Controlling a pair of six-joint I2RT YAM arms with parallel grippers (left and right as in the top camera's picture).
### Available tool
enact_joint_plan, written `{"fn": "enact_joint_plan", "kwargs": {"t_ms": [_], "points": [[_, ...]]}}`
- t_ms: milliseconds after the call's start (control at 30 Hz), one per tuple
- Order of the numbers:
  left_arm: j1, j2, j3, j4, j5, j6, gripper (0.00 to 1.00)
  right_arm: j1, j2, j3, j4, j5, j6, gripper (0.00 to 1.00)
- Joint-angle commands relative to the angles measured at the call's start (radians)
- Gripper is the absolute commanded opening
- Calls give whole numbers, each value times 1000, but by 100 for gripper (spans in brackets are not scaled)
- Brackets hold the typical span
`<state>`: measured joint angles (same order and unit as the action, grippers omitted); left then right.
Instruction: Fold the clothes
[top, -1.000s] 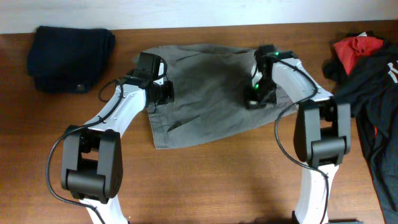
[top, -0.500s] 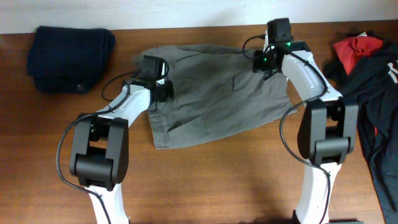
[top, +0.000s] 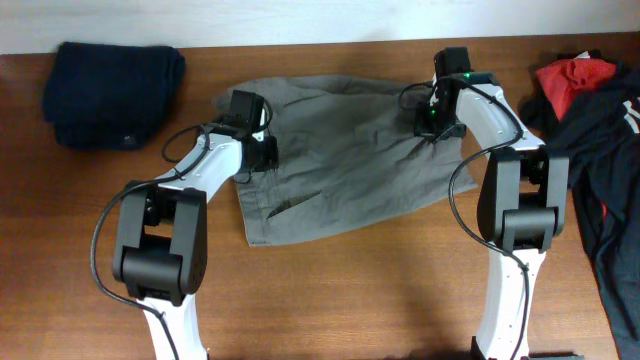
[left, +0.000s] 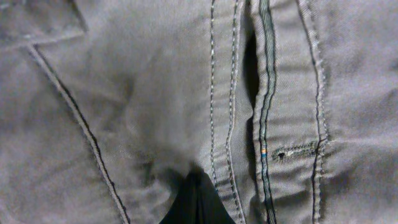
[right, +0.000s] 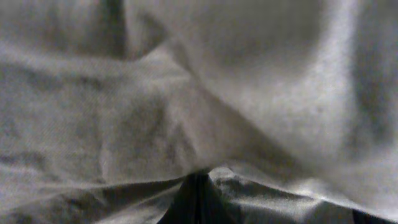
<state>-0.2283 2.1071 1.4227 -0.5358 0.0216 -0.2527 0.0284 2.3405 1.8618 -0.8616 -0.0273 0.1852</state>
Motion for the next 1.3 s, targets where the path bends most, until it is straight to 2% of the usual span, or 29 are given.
{"fn": "enact_joint_plan", "kwargs": {"t_ms": [0, 167, 367, 467, 600, 633, 700, 733, 767, 833, 933, 1000, 1067, 1267], "points": [[2, 19, -27, -97, -6, 11, 1, -1, 58, -26, -107, -6, 53, 4], [2, 19, -27, -291, 18, -49, 1, 25, 55, -26, -287, -6, 120, 4], [2, -14, -27, -418, 24, -71, 1, 136, -14, -26, -431, 93, 299, 4], [-1, -107, -27, -417, -13, -99, 1, 185, -90, -26, -432, 128, 303, 4], [-19, -325, -27, -312, -146, -98, 2, 169, -220, 17, -400, 177, 282, 6], [-14, -345, -27, -297, -146, -99, 14, 153, -234, 36, -396, 178, 258, 13], [-4, -358, -27, -287, -145, -99, 43, 112, -248, 69, -400, 178, 200, 57], [2, -357, -27, -296, -142, -99, 61, 85, -249, 84, -404, 178, 155, 97], [5, -356, -27, -312, -142, -107, 77, 62, -249, 92, -410, 178, 121, 99], [17, -355, -27, -346, -142, -129, 99, 3, -248, 91, -421, 177, 55, 99], [39, -355, -28, -370, -142, -164, 99, -100, -240, 68, -433, 92, -106, 99], [56, -355, -29, -374, -124, -170, 99, -179, -227, 19, -424, -48, -282, 99], [66, -355, -30, -373, -119, -169, 99, -221, -213, -22, -400, -152, -367, 99], [67, -355, -31, -375, -119, -169, 99, -264, -178, -157, -272, -315, -472, 99]]}}
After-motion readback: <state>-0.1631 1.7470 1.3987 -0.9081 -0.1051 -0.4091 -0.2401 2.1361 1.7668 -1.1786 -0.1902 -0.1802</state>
